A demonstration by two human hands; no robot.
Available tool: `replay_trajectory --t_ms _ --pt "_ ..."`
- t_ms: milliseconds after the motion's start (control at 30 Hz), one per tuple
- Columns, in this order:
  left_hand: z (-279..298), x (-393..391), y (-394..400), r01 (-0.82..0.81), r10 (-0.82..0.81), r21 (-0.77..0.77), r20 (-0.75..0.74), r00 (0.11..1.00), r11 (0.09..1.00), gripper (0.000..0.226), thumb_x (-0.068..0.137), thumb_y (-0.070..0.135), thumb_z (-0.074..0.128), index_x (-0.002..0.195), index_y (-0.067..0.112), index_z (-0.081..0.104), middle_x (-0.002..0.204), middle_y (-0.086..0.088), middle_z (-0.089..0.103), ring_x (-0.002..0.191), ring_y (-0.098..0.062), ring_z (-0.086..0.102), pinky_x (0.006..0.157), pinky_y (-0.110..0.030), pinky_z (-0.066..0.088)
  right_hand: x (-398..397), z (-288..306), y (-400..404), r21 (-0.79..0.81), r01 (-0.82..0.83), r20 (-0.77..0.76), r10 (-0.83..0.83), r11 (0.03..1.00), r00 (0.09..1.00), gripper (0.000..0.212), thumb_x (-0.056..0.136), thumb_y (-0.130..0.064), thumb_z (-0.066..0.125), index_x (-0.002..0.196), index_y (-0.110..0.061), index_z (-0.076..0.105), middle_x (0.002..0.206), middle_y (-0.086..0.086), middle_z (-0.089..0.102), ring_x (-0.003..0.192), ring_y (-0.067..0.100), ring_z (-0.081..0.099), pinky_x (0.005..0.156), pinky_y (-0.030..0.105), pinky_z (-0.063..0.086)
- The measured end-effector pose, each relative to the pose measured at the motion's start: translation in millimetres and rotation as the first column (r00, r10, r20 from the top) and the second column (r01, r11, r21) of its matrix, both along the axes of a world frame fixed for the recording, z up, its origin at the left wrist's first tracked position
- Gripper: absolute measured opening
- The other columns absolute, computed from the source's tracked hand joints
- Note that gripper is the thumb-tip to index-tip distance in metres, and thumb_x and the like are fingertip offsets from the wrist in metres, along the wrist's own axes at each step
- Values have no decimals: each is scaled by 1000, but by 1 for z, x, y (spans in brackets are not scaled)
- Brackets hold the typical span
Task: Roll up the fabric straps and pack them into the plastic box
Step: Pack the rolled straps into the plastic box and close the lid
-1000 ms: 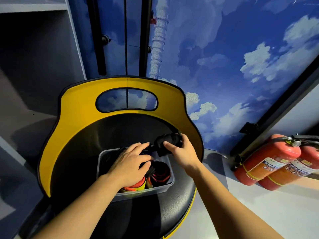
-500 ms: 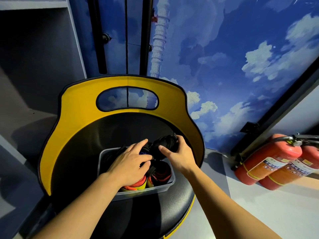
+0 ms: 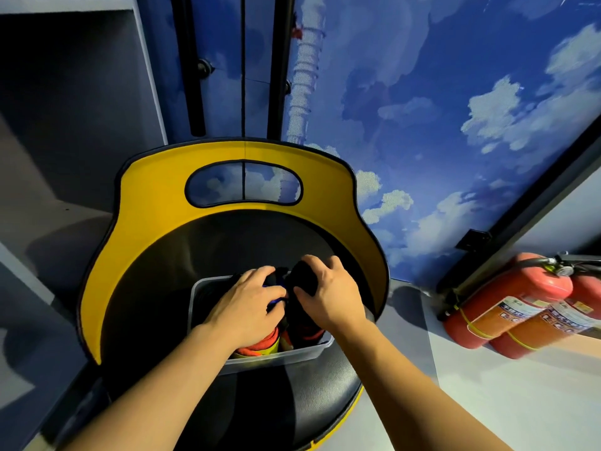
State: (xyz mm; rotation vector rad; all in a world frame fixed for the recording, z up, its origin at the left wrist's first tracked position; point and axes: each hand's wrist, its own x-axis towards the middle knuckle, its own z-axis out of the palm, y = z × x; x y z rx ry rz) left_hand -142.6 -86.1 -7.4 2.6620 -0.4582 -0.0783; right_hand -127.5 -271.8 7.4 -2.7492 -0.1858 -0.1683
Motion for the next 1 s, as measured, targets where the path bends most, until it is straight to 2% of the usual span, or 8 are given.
replay_trajectory --t_ms 167,333,433,600,767,833,900,1000 --pt "-4 0 3 32 -32 -21 12 999 999 33 101 42 49 128 33 65 164 3 26 151 -19 19 121 -36 25 2 -4 2 -110 -31 41 36 993 999 65 84 -52 68 143 -34 47 119 9 53 107 31 54 87 39 49" --pt "-5 -3 5 48 -49 -27 -11 999 998 39 100 53 46 134 39 59 167 9 17 154 -16 12 122 -35 17 3 -6 -13 35 -137 -2 137 990 991 67 89 -47 63 150 -30 41 122 10 51 111 29 52 98 34 44" --pt "-4 -4 5 67 -67 -4 -17 998 998 43 98 57 48 136 40 58 167 8 14 154 -17 9 122 -35 16 5 -4 -18 5 -175 -14 175 985 984 69 87 -42 66 151 -29 41 122 8 52 109 28 56 94 35 49" --pt "-4 -3 3 61 -62 -9 -26 998 998 43 97 57 50 136 40 58 167 8 14 154 -18 10 123 -37 17 3 -7 -8 -45 -91 -27 90 995 996 66 87 -50 69 146 -35 46 116 3 54 102 26 61 83 33 50" --pt "-5 -5 6 52 -52 -6 -10 999 999 47 97 58 49 138 39 56 168 10 13 155 -15 8 122 -36 17 1 -11 -10 -129 -124 47 131 984 990 64 89 -60 51 145 -29 48 123 6 55 108 28 57 89 40 50" --pt "-5 -7 8 72 -72 7 10 997 997 52 98 61 44 145 38 48 168 11 11 155 -13 5 123 -34 14 -2 -10 -11 -108 -195 135 209 975 969 57 90 -47 53 140 -18 54 127 7 55 108 28 57 90 42 51" --pt "-4 -9 10 102 -102 20 23 995 995 62 99 62 37 155 37 31 168 12 7 155 -9 -1 123 -29 5 -6 -11 -13 -103 -244 195 260 964 946 49 93 -32 55 136 -8 57 130 10 58 112 29 58 96 42 50" --pt "-4 -14 13 112 -116 93 39 992 989 73 101 63 26 161 27 9 168 11 -1 153 -4 -10 120 -24 -7 -17 -14 -14 -126 -271 120 285 954 951 57 99 -36 42 148 -6 44 152 13 45 140 30 43 116 43 36"
